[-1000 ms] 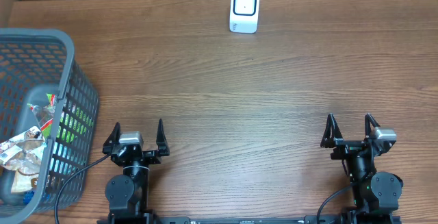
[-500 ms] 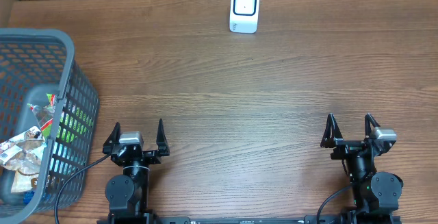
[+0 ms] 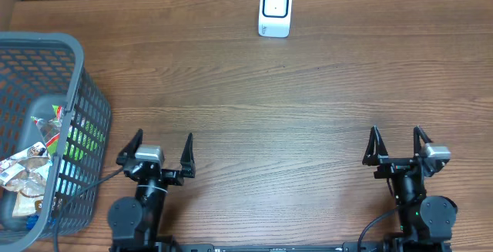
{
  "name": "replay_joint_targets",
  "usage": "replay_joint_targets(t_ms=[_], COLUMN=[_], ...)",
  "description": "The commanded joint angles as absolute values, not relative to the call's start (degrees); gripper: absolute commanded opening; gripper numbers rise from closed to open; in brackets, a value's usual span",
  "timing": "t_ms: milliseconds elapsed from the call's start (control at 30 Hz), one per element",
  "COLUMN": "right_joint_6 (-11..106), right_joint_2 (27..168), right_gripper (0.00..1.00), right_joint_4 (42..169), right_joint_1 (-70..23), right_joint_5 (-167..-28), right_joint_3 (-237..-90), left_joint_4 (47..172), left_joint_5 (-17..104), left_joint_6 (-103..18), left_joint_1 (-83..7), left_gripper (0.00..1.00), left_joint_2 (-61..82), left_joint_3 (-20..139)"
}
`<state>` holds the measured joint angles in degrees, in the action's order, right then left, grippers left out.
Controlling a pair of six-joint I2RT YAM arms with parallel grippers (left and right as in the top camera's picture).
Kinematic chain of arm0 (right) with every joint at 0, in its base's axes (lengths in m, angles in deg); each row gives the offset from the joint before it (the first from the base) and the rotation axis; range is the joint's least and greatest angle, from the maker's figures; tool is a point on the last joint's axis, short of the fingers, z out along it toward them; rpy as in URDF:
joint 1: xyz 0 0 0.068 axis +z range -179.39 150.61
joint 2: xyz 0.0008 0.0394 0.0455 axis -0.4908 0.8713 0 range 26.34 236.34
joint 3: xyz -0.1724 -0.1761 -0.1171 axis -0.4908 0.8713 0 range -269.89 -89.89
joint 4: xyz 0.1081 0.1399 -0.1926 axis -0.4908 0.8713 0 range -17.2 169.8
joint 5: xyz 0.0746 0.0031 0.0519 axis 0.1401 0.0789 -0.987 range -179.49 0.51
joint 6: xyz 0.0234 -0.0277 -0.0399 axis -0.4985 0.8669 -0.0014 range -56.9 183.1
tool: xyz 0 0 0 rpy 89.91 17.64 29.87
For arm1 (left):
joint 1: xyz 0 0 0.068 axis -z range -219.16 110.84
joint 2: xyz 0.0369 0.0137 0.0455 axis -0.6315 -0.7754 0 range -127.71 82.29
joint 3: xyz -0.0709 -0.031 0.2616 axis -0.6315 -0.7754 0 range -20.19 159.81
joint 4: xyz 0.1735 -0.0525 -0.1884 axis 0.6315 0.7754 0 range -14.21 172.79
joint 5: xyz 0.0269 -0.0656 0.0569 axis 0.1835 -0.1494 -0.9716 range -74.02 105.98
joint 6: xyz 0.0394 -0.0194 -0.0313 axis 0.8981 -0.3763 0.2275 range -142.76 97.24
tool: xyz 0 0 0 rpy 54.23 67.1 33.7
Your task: Scan the item barcode
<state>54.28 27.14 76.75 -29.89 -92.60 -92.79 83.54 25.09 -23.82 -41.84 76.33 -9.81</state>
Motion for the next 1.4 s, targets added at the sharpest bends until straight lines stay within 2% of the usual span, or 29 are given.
replay_joint_targets(t_ms=[0, 200, 433, 600, 733, 933, 1133, 1367], right_joint_6=[54.3, 54.3, 55.9, 57.7, 58.9, 58.8, 58.5, 58.4], right_joint_2=[26.6, 27.8, 36.1, 52.1, 66.5, 89.0, 98.4, 100.3], right_gripper=[1.00, 1.00, 1.00, 1.00, 1.00, 1.00, 1.00, 1.00], right_joint_4=[76.3, 83.2, 93.4, 103.8, 116.5, 139.1, 142.6, 142.7], right_joint_1=[-29.8, -29.8, -29.8, -29.8, -29.8, -29.8, -29.8, -29.8], right_joint_5=[-94.2, -94.4, -96.6, -101.6, -103.3, -103.6, -108.8, -109.5], right_joint_3=[-98.9, -107.3, -120.0, -136.1, -150.7, -173.5, -176.4, -176.4], left_joint_4=[83.5, 91.4, 113.9, 135.1, 146.0, 149.5, 147.5, 157.1], left_joint_5=[29.2, 34.4, 37.5, 36.8, 33.5, 30.9, 28.5, 7.2], left_joint_6=[-22.8, -22.9, -22.9, -22.5, -21.4, -17.8, -19.2, -34.9], left_joint_1=[-41.8, -41.8, -41.8, -41.8, -41.8, -41.8, -42.2, -52.0], left_gripper=[1.00, 1.00, 1.00, 1.00, 1.00, 0.99, 1.00, 1.00], left_joint_2=[69.6, 54.2, 34.0, 17.4, 7.8, 2.9, 2.4, 2.4], left_joint_3=[-0.8, 16.2, 44.1, 69.3, 84.5, 91.3, 93.0, 106.8])
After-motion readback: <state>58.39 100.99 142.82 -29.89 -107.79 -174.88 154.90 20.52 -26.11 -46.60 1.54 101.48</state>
